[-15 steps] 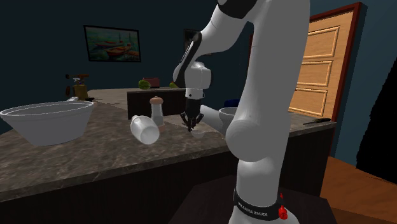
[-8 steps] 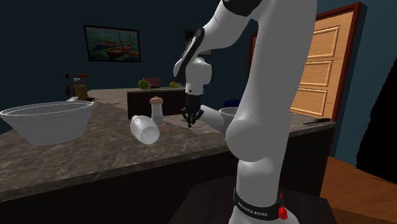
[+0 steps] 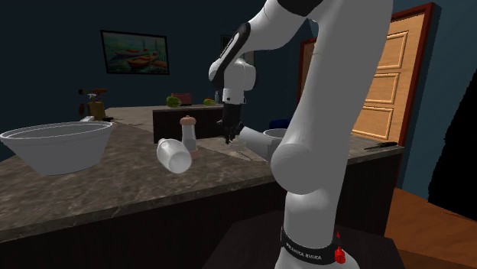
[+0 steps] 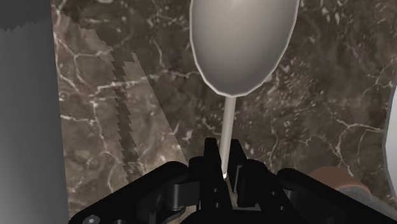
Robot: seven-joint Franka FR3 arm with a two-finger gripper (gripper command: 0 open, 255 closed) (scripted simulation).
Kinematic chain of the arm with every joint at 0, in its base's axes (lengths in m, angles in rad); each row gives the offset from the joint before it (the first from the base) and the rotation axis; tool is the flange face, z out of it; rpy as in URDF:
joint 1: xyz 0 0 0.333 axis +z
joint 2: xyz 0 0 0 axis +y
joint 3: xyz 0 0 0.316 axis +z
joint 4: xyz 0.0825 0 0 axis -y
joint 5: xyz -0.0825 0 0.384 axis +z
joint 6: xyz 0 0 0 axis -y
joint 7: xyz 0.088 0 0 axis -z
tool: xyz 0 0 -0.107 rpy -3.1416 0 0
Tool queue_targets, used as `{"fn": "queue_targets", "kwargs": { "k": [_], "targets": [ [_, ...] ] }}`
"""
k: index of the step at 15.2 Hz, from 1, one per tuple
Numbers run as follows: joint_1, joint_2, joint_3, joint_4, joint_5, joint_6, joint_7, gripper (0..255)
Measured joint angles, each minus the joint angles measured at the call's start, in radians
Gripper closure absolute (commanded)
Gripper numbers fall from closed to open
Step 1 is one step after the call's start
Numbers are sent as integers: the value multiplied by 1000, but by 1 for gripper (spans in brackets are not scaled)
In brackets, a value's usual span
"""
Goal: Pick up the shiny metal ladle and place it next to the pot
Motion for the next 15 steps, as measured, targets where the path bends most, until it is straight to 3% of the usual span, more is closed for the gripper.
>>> {"fn": "queue_targets", "kwargs": {
  "k": [15],
  "targets": [
    [-5, -76, 21, 137, -35, -205, 44, 255]
  ]
}}
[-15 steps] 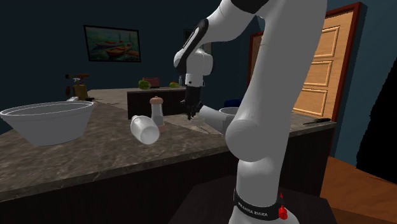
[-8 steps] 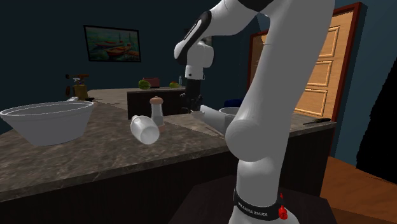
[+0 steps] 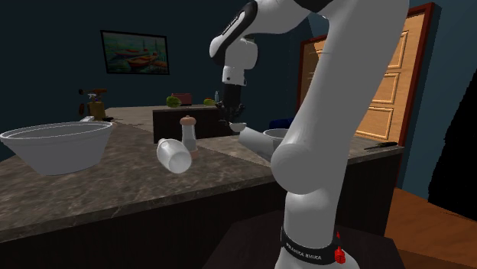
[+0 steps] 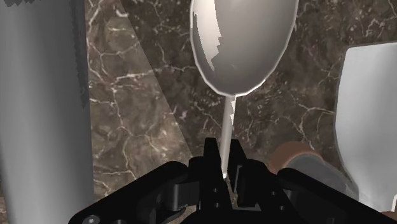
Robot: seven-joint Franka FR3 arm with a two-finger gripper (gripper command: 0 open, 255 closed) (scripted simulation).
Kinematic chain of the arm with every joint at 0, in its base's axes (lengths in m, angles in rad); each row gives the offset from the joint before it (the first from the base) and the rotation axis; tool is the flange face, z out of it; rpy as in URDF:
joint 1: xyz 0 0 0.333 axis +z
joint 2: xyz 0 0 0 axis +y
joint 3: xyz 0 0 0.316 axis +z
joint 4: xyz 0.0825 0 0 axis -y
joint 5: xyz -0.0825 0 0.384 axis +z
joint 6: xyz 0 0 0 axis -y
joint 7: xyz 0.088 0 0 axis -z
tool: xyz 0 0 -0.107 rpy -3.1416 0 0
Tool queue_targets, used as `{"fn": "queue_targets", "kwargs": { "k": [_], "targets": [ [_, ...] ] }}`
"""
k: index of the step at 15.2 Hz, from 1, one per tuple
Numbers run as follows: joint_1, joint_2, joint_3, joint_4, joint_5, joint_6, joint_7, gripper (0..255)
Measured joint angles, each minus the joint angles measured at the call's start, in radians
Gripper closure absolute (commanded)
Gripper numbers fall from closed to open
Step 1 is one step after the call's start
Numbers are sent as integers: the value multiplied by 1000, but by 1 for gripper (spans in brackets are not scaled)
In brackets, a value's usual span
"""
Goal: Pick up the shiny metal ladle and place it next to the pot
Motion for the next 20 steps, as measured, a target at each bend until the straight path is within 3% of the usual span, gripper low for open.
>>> {"fn": "queue_targets", "kwargs": {
  "k": [16, 20],
  "targets": [
    [6, -23, 18, 190, -5, -210, 28, 255],
    [32, -41, 70, 177, 3, -210, 104, 255]
  ]
}}
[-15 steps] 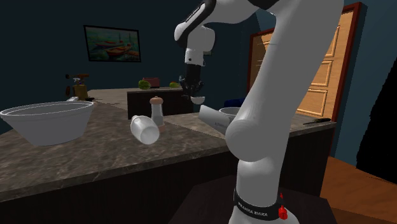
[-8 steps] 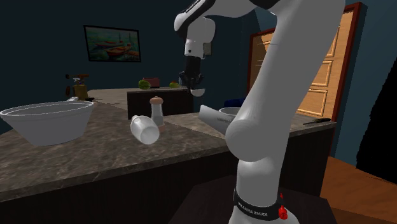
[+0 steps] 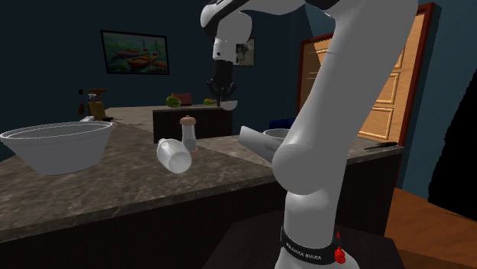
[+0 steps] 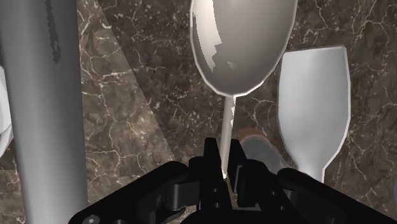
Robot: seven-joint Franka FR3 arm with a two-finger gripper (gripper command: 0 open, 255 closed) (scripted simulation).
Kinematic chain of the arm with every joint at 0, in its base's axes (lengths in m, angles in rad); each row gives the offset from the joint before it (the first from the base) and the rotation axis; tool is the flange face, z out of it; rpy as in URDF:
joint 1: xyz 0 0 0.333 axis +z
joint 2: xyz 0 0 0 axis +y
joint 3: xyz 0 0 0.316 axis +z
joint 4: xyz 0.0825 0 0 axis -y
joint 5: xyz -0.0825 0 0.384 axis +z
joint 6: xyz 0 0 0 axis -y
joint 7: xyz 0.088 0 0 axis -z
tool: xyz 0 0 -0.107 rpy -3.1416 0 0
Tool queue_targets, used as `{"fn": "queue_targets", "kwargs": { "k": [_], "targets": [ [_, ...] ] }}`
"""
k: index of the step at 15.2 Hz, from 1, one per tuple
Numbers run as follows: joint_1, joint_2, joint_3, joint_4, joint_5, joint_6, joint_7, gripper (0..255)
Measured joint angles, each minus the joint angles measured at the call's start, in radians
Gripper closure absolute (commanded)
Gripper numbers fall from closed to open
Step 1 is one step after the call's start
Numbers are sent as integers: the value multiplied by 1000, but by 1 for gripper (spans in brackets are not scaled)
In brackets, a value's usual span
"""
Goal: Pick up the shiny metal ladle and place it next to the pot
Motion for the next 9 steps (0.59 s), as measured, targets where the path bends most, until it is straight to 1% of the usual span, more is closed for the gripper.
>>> {"fn": "queue_targets", "kwargs": {
  "k": [5, 9],
  "targets": [
    [45, -8, 80, -23, 21, 22, 118, 255],
    [84, 15, 142, -12, 43, 39, 211, 255]
  ]
}}
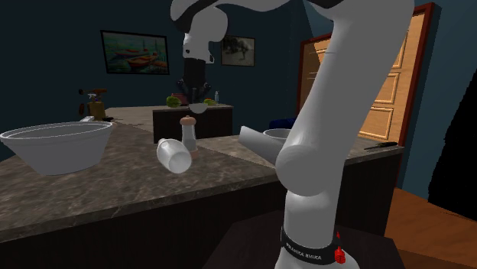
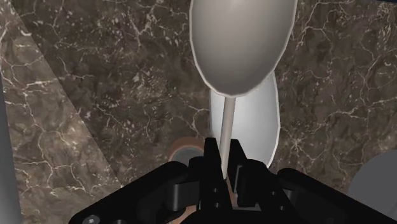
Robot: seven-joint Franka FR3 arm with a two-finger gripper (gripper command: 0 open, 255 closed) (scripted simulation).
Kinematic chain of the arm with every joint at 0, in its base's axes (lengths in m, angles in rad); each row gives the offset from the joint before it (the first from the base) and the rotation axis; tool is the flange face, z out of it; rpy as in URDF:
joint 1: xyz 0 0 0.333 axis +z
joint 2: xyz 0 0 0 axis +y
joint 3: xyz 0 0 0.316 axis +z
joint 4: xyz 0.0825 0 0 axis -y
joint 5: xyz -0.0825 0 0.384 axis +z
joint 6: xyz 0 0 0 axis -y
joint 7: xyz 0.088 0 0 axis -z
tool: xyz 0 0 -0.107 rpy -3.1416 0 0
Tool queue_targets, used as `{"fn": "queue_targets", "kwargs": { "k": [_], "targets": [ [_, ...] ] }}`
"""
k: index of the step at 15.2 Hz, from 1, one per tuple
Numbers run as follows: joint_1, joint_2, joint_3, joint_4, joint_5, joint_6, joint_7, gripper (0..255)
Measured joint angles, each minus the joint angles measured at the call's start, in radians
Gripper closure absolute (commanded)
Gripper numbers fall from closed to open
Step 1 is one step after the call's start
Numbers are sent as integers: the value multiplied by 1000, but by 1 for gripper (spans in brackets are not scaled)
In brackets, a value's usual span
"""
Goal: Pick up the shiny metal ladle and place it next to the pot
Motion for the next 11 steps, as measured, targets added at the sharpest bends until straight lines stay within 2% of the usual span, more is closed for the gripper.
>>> {"fn": "queue_targets", "kwargs": {
  "k": [6, 11],
  "targets": [
    [56, 34, 88, 32, 26, 14, 134, 255],
    [103, 117, 153, 114, 45, 24, 240, 255]
  ]
}}
